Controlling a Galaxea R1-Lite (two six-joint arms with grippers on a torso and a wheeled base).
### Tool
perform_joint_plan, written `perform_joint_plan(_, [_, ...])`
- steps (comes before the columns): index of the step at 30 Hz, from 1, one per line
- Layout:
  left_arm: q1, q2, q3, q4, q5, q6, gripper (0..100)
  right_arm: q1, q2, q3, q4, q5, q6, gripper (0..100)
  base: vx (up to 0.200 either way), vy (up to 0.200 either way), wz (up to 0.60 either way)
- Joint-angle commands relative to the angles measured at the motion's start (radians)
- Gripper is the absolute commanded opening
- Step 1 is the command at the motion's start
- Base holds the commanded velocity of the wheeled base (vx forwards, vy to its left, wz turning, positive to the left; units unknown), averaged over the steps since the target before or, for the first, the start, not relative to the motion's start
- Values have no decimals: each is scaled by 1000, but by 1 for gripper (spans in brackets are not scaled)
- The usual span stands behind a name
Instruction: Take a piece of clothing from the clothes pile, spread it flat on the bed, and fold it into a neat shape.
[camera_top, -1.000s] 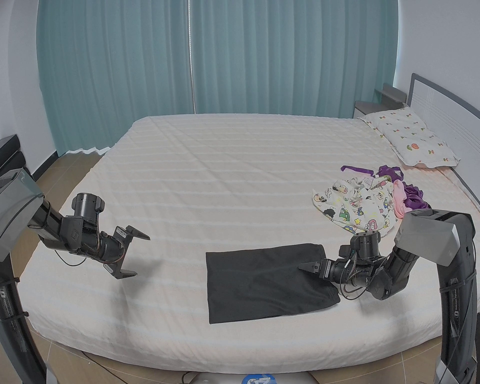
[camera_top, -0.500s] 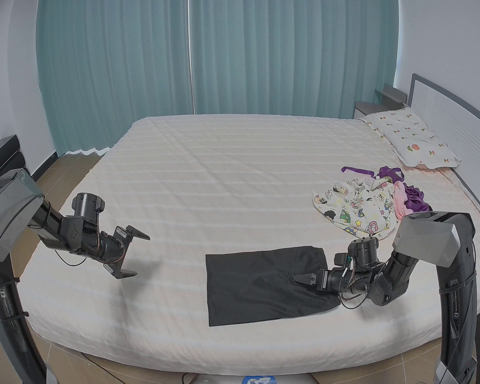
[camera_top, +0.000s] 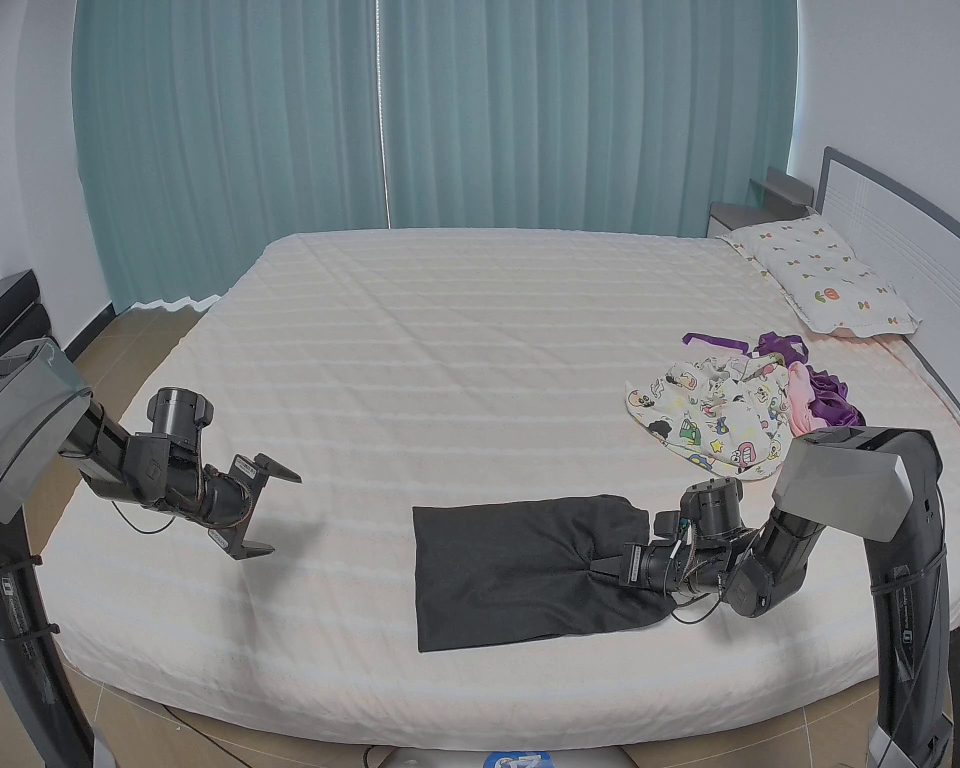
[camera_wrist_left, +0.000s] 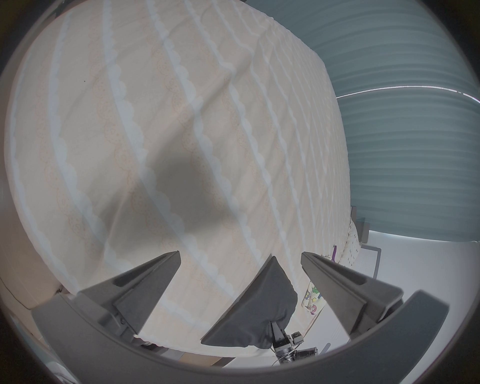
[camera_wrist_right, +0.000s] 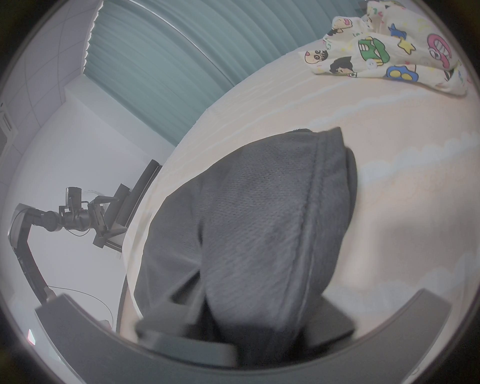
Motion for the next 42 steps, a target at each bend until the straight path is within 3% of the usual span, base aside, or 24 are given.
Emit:
perform_joint_plan(1, [1,0,0,-2,0,0,100,-2,-9,10,-13,3,24,0,0,0,0])
perform_joint_plan(10, [1,0,2,0,0,0,100,-13,-77,99,-30,23,42,0,0,0,0])
perform_joint_plan(42, [1,0,0,0,-2,-2,100,-79,-118,119,-32,22,29,0,-19,0,0])
